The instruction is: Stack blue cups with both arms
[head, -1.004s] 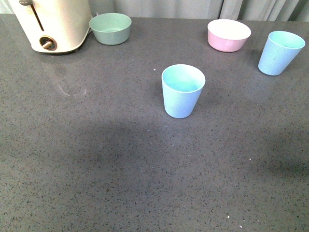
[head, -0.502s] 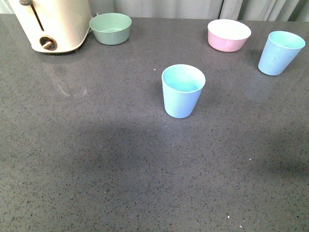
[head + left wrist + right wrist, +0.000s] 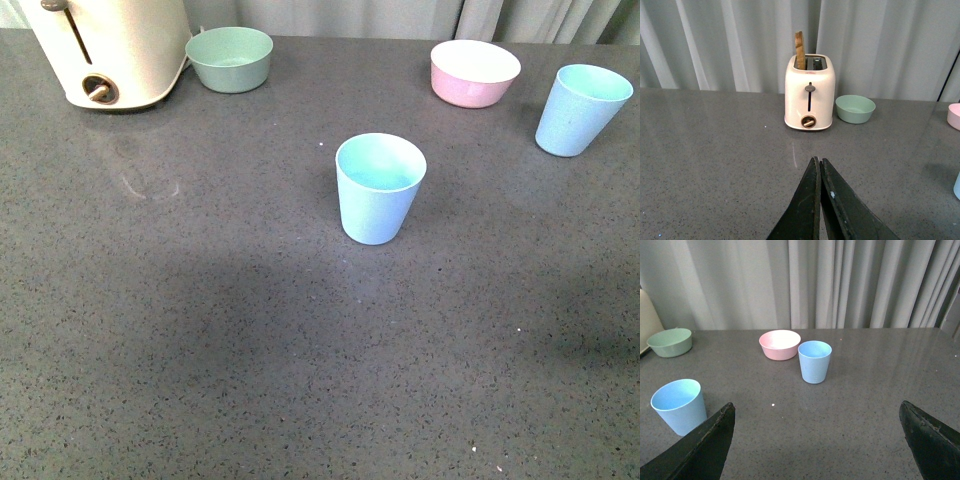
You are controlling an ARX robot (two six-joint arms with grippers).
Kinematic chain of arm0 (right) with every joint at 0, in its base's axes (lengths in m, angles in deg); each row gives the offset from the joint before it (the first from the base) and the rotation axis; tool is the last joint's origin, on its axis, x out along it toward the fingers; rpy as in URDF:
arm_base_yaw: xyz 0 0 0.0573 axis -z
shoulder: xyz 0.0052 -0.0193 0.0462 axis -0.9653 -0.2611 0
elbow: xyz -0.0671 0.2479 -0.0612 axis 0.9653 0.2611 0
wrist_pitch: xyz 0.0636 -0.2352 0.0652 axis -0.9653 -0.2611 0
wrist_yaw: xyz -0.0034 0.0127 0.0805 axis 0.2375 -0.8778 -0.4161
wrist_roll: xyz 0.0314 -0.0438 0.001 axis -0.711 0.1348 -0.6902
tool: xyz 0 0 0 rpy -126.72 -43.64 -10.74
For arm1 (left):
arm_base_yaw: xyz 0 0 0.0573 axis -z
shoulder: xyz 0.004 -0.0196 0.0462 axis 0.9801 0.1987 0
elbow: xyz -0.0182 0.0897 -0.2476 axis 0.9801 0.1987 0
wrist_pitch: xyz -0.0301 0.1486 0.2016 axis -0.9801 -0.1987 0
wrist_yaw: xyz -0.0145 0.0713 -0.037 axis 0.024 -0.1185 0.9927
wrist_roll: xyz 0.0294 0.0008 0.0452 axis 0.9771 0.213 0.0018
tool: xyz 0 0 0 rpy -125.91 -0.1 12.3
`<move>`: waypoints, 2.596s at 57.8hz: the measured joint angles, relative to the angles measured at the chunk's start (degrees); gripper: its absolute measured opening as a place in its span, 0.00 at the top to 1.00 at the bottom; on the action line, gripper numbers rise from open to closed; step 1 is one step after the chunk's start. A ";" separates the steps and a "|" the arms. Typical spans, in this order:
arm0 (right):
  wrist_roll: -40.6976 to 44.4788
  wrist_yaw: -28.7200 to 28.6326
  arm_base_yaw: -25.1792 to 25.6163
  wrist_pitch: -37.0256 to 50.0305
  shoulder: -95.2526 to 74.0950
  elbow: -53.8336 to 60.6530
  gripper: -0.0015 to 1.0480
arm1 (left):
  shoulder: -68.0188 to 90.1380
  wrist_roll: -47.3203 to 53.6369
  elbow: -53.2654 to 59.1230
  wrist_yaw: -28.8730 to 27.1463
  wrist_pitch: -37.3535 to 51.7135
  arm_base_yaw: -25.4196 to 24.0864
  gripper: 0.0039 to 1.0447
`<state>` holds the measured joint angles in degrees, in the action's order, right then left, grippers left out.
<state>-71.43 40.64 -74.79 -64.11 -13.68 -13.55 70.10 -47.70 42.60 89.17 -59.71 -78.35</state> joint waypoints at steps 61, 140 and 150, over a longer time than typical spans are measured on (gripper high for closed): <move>45.86 -16.00 5.60 -4.59 -99.45 -61.09 0.09 | -0.04 0.11 0.00 0.00 -0.09 0.00 0.08; 50.01 -13.09 3.06 -19.21 -126.44 -90.07 0.67 | -0.04 0.13 0.00 0.00 -0.09 0.00 0.08; 49.86 -13.33 4.26 -20.02 -125.92 -90.09 0.98 | -0.04 0.11 0.00 0.00 -0.09 0.00 0.08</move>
<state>-21.57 27.30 -70.52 -84.13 -139.60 -103.64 70.05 -47.59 42.60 89.17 -59.80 -78.35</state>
